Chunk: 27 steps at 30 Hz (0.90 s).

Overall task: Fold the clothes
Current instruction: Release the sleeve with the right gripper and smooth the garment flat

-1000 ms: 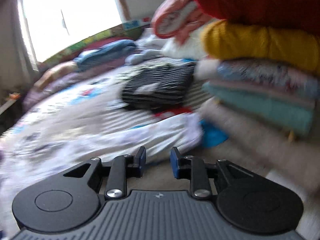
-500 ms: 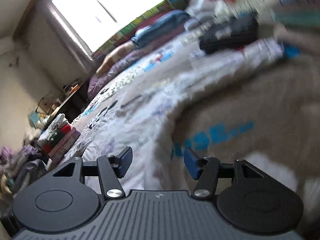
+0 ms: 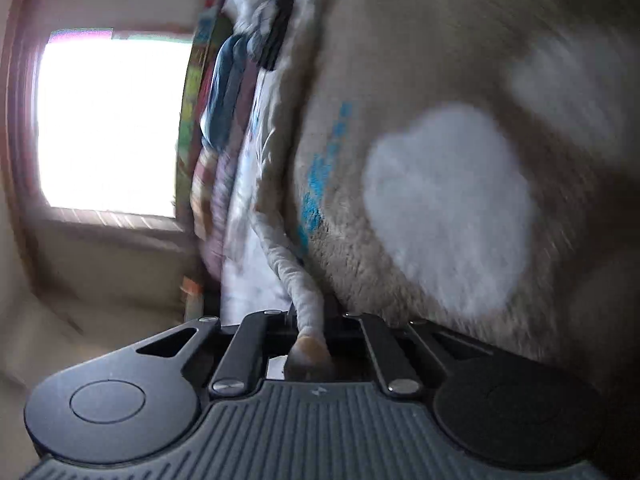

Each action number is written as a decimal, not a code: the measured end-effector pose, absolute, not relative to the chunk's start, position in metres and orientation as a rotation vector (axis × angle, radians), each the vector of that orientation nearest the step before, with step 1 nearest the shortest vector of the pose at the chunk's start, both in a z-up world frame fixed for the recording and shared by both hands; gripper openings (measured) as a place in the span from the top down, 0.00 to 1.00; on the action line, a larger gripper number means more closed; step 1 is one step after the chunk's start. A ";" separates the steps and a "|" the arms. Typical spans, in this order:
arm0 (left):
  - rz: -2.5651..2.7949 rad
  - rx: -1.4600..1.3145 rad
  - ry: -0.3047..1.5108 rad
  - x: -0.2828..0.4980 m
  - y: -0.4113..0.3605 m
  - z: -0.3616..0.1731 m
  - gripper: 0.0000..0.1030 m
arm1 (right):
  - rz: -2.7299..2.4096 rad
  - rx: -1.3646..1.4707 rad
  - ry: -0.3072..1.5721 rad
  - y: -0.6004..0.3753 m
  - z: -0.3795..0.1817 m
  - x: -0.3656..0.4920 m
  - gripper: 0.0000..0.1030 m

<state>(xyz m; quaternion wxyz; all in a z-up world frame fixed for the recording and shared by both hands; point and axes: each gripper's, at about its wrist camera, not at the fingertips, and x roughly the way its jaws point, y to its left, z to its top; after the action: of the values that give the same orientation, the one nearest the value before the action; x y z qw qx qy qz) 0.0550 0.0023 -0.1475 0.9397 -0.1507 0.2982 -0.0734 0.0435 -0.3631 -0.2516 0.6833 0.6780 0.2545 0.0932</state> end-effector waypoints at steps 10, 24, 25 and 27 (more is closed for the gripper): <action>-0.161 -0.666 0.582 0.047 0.051 -0.143 0.10 | 0.277 1.677 0.556 -0.360 -0.266 0.029 0.93; -0.357 0.434 0.481 -0.014 -0.073 -0.125 0.48 | 0.324 0.648 0.392 -0.341 -0.127 -0.010 0.61; -0.357 0.522 0.481 -0.017 -0.083 -0.131 0.54 | 0.377 0.563 0.402 -0.324 -0.122 -0.011 0.61; -0.350 0.635 0.479 -0.018 -0.092 -0.144 0.56 | 0.475 0.429 0.428 -0.292 -0.114 -0.014 0.61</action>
<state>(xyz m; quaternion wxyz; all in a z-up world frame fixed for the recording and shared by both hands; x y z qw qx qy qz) -0.0176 -0.0923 -0.1444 0.9070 0.3077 0.2320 -0.1697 -0.0140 -0.2924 -0.1138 0.9268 0.2092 0.2089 0.2317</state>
